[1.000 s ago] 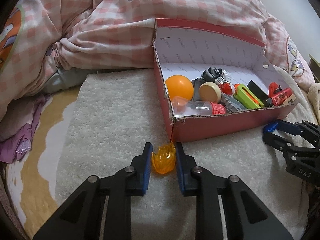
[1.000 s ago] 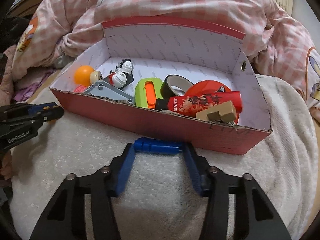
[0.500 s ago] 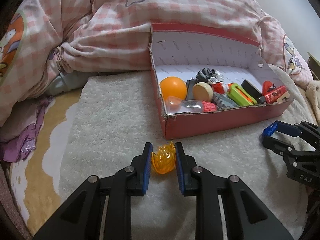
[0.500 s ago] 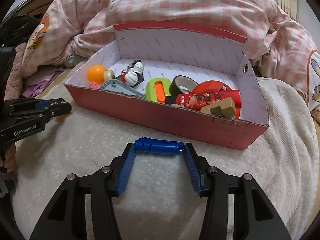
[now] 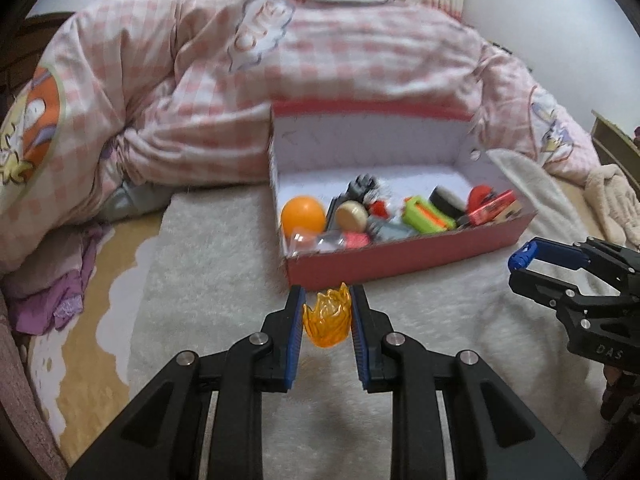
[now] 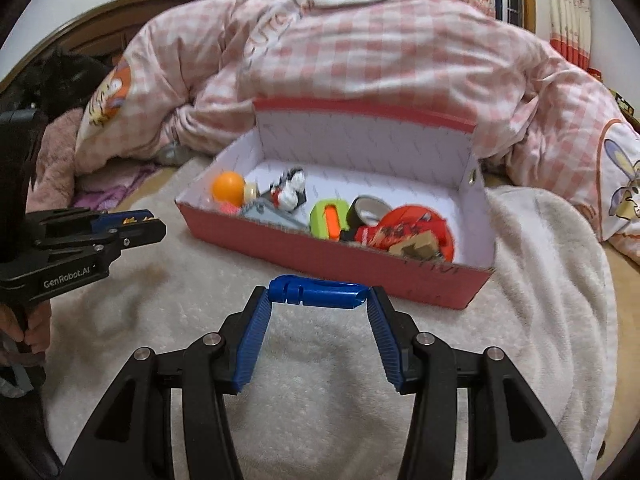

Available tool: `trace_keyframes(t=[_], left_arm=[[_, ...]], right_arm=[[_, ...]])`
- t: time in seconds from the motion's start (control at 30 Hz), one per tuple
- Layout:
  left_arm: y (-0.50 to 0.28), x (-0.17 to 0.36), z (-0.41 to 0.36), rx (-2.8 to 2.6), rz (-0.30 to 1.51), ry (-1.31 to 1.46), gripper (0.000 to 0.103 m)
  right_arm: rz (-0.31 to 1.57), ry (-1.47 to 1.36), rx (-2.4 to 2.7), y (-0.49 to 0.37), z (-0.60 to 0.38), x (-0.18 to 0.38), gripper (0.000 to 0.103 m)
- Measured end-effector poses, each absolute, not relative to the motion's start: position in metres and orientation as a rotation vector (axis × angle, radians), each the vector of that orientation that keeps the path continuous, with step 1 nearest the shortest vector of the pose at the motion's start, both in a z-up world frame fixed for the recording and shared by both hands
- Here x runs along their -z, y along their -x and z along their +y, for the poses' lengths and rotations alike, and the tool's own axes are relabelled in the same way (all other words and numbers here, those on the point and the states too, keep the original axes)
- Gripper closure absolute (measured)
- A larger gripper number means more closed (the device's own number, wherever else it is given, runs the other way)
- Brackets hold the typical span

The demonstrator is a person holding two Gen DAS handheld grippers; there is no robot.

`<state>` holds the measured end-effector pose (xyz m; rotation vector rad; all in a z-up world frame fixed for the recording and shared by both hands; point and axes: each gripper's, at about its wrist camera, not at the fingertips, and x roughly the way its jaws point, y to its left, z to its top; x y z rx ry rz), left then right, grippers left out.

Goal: Organize objects
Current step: 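Carry the orange piece and the blue cylinder up over the shoebox, then lower both held items into the shoebox and open both tools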

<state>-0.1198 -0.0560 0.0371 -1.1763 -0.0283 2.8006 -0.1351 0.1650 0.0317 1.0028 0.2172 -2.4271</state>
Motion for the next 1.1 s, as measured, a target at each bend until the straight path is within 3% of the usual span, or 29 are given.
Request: trace_keyframes(t=[0.47,1.1], left_arm=[[0.141,-0.061,-0.043,-2.841,-0.107,1.017,0.082],[0.183,-0.03,-0.035,-2.866,-0.099,1.068,0.081]], right_arm=[[0.134,-0.917,2.518,0.153,0.184,-0.057,0.052],[0.101,-0.921,2.58,0.189,0.199,-0.047,0.052]])
